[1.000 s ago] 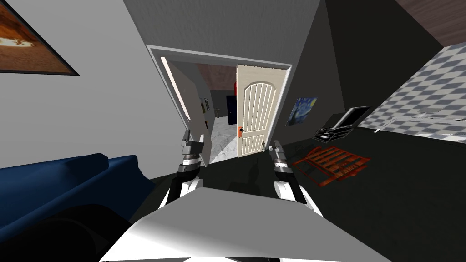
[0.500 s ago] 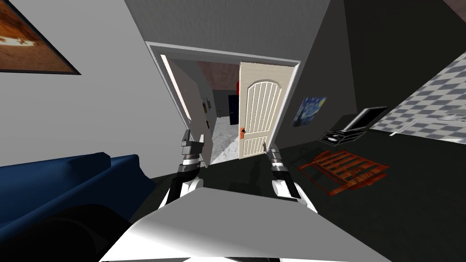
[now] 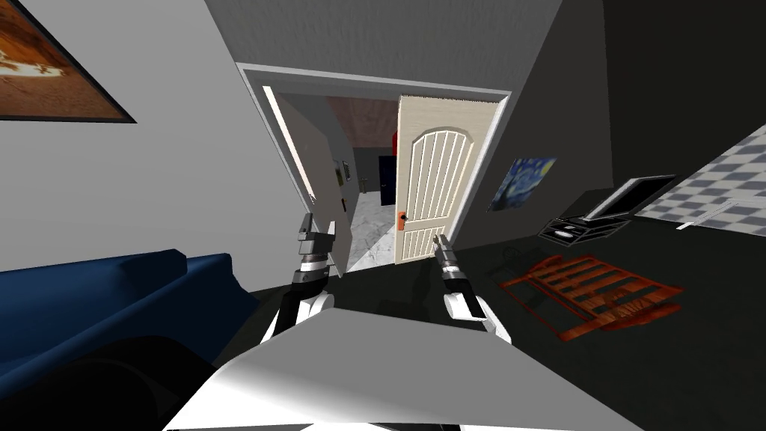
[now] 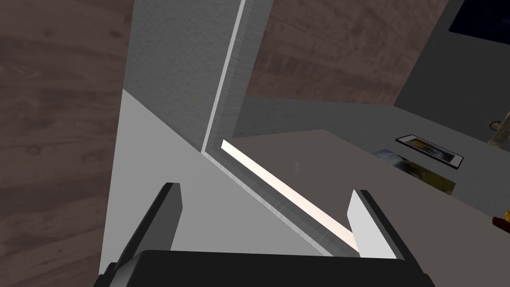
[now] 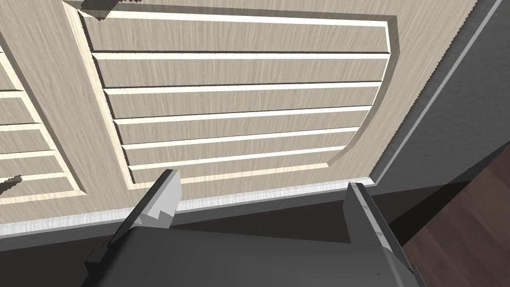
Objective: Push the door open
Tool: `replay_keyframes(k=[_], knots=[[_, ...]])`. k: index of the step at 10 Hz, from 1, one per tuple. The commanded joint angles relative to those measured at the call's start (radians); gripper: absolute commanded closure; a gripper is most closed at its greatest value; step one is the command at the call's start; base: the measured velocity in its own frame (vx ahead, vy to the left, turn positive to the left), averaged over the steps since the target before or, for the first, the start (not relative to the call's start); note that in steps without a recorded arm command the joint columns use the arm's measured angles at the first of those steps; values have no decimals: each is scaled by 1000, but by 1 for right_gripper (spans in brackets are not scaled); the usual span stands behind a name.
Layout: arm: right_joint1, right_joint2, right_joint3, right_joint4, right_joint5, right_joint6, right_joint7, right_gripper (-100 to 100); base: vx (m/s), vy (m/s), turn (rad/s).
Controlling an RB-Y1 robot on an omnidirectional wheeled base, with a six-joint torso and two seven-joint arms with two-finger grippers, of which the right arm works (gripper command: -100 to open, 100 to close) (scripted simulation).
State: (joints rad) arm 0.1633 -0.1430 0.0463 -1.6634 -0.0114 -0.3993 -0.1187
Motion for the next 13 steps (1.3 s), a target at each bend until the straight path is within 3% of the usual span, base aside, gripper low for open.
replay_keyframes(k=[1, 13], knots=[[-22, -5, 4, 39, 2, 5, -10, -100, 90, 12, 67], [-152, -35, 35, 280, 21, 36, -68, -100, 102, -5, 65]])
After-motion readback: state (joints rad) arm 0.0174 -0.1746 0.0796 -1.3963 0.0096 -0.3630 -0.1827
